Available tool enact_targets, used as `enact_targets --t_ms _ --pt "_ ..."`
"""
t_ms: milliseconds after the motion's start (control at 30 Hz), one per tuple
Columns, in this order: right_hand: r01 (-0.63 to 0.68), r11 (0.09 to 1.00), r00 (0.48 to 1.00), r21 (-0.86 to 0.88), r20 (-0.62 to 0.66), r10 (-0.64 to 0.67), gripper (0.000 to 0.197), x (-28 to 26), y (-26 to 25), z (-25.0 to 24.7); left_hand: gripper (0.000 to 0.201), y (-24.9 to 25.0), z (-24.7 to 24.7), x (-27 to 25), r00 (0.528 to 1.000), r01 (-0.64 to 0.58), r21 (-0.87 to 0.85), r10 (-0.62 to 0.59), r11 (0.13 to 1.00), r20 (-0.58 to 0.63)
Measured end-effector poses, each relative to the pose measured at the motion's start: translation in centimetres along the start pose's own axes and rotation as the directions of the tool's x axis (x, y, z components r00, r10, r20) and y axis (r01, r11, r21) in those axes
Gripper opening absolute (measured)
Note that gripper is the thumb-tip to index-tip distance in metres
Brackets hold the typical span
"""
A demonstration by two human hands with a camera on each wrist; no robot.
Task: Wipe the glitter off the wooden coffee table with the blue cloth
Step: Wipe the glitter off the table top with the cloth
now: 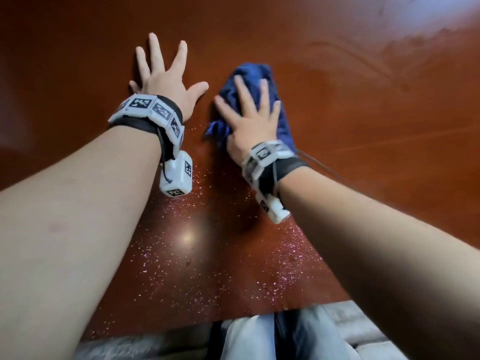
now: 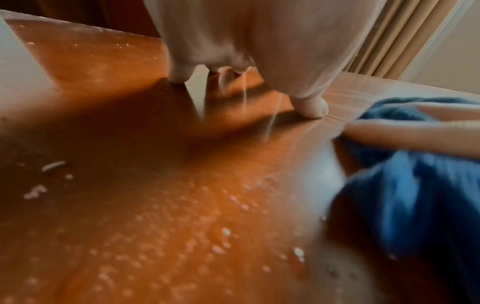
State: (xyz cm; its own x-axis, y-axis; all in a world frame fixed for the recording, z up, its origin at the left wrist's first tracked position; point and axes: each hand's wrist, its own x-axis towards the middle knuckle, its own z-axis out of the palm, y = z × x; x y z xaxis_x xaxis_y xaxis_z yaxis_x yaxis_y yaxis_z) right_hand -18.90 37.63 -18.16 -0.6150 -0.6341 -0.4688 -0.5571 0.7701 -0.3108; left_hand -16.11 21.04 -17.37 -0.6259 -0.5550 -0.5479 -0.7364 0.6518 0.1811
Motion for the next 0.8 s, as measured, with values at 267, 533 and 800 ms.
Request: enact_targets --t_ms 267,533,800 --pt "0.107 0.994 0.988 0.012 0.113 -0.108 0.077 -7.8 2.5 2.8 0.072 -5.2 -1.0 -0.2 0.994 0.109 -0.027 -0.11 0.994 -0.016" --pt "-0.191 0.981 0.982 0.021 -0.011 0.191 0.072 0.4 -0.8 -0.3 0.072 -8.8 -1.4 -1.0 0.986 0.165 -0.086 -0.167 0.982 -0.008" --pt "0.258 0.966 0.959 0.035 0.117 -0.26 0.061 -3.6 -9.8 5.3 0.078 -9.9 -1.7 -1.2 0.977 0.215 -0.076 -0.214 0.974 0.017"
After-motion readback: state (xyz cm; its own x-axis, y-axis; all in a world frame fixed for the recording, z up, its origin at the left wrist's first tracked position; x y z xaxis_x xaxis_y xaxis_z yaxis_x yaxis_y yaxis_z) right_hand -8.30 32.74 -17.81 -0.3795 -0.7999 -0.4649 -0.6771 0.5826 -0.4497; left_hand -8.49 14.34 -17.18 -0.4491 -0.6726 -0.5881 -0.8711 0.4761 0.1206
